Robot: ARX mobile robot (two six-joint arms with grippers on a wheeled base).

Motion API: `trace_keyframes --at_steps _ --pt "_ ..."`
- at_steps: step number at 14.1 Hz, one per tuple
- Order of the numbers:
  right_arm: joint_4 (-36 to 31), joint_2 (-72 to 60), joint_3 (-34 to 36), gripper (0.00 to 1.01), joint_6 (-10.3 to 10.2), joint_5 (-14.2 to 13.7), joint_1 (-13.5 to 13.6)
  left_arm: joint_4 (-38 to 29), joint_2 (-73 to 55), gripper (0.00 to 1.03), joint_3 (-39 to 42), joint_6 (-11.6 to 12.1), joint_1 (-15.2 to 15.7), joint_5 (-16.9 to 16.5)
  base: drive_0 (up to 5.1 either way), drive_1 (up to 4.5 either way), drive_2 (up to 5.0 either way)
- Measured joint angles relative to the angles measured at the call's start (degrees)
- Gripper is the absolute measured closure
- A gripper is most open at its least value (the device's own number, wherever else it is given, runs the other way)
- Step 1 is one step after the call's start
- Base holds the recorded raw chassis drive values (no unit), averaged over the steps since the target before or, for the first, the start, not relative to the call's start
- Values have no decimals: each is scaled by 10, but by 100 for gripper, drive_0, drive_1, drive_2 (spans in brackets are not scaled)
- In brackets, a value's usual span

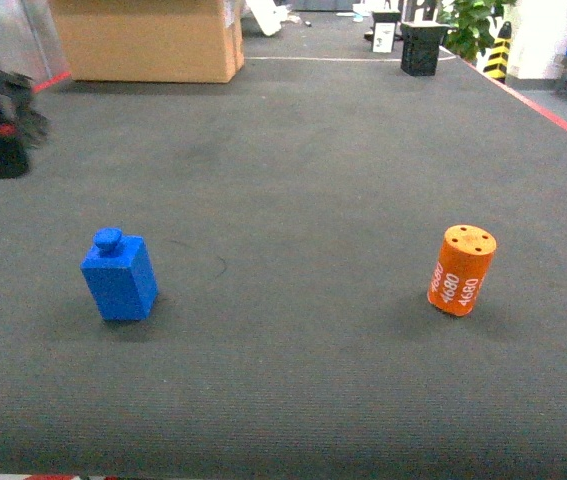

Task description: Sort blue parts and orange caps into right shelf containers

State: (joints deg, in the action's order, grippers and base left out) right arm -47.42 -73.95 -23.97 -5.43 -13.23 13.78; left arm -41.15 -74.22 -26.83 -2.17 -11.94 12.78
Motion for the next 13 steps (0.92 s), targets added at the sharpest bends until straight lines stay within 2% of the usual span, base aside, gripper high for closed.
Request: trace_keyframes --at_steps 2,4,9,11,13 --pt "-12 -120 -62 3 -6 -1 21 -6 -110 5 -52 -13 -7 -7 0 0 0" --pt "-15 -209 -99 3 -9 0 23 -17 -183 5 -80 -23 -10 -9 0 0 0" --pt "-23 -287 -129 3 -12 -2 24 -28 -254 5 -104 -28 -20 -10 0 0 0" --pt "-26 -334 -150 3 -21 -5 31 -46 -299 5 -105 -40 -22 -12 0 0 0" --pt "-24 -352 -157 3 -25 -5 31 -48 -315 5 -105 -42 -21 -16 0 0 0"
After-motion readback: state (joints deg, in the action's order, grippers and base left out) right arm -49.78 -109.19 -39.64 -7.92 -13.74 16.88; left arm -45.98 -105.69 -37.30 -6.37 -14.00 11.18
